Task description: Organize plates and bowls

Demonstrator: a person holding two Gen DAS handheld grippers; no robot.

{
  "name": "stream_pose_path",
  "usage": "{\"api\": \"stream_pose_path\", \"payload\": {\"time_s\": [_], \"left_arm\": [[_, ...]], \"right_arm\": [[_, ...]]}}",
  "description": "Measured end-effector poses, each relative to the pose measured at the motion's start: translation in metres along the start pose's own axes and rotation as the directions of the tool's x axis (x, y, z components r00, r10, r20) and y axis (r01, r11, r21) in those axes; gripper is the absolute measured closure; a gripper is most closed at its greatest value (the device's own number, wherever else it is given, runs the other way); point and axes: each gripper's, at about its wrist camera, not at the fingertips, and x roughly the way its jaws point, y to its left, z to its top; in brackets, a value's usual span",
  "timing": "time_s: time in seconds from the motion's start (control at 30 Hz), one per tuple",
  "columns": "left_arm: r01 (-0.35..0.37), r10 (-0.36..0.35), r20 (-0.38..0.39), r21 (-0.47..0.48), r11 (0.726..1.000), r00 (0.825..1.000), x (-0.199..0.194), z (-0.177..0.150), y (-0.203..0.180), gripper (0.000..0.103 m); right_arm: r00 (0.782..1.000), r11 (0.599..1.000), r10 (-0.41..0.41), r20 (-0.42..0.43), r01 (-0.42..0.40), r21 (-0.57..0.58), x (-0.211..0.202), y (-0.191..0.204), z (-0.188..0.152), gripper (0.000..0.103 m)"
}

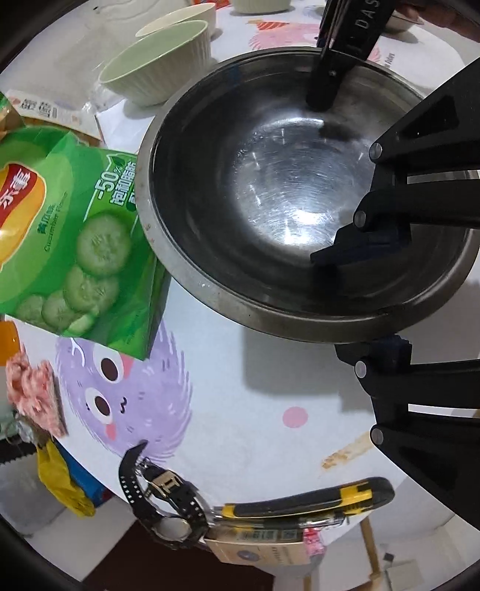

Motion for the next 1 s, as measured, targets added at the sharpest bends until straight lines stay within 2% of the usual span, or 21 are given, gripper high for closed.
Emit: {"api": "stream_pose_path", "payload": {"time_s": [0.03,0.13,0.3,0.47,0.7,0.77,1.0], "left_arm": [[0.003,-0.003,0.005,-0.001,1.0,1.0,-0.001,0.0,0.001,0.074],[0.024,-0.024,0.005,-0.021,0.999,1.0,-0.004,-0.002,0.004,0.076],[0.02,-0.019,0.029,-0.031,0.999,0.999,-0.022,-0.005,0.013,0.078],[0.027,-0.026,0.057,-0.011,1.0,0.998,-0.046,-0.001,0.015,0.079],[0.031,-0.038,0.113,0.066,0.997,0.993,-0.083,-0.001,-0.011,0.079],[0.03,-0.041,0.129,0.084,0.996,0.991,-0.089,0.001,-0.03,0.079],[0.051,-0.087,0.185,0.193,0.98,0.979,-0.125,0.016,-0.077,0.079]], "right_arm": [[1.0,1.0,0.022,0.004,-0.022,-0.001,-0.001,-0.002,-0.001,0.087],[1.0,0.999,0.02,0.022,-0.019,-0.03,-0.004,0.001,-0.004,0.086],[0.997,0.997,0.07,0.041,-0.07,-0.016,-0.009,-0.001,-0.008,0.088],[0.99,0.995,0.095,0.1,-0.092,-0.033,-0.034,-0.004,-0.01,0.09],[0.978,0.992,0.122,0.171,-0.125,0.009,-0.073,-0.025,-0.014,0.09],[0.972,0.991,0.127,0.195,-0.134,0.019,-0.086,-0.032,-0.017,0.091],[0.942,0.985,0.125,0.311,-0.156,0.077,-0.134,-0.063,-0.035,0.091]]}}
